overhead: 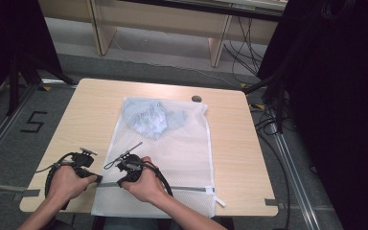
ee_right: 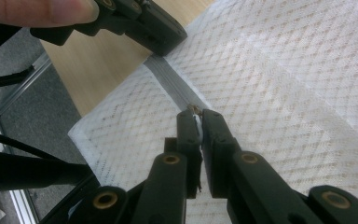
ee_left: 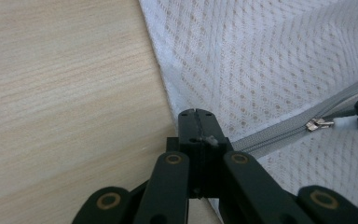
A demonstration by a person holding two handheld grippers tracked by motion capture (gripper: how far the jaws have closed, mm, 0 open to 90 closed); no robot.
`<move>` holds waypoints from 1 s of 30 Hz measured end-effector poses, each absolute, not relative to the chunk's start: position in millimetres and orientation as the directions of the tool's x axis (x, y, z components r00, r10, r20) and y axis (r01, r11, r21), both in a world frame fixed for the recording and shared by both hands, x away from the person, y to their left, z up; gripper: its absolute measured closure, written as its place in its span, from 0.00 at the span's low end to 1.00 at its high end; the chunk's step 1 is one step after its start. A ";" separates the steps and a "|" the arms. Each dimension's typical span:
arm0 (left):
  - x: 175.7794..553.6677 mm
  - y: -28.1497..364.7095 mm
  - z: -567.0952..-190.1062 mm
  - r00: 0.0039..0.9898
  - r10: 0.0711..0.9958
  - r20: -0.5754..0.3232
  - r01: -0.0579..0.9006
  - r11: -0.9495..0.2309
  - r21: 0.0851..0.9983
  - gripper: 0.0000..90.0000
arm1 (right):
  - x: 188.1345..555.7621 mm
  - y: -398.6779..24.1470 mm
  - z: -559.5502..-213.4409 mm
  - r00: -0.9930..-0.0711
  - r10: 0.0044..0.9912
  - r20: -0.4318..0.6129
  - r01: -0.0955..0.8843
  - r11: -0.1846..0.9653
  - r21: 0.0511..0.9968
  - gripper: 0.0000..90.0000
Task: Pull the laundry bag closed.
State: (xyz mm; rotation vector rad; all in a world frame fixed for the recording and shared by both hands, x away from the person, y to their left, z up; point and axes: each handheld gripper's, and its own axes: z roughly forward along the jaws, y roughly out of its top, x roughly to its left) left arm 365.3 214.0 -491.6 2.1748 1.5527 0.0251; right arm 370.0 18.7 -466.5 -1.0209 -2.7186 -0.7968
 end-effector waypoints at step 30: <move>365.7 214.4 -491.7 0.371 0.895 -0.245 0.886 -0.263 0.382 1.00 | 372.7 6.6 -465.1 -0.760 0.581 0.292 0.648 0.635 0.421 0.97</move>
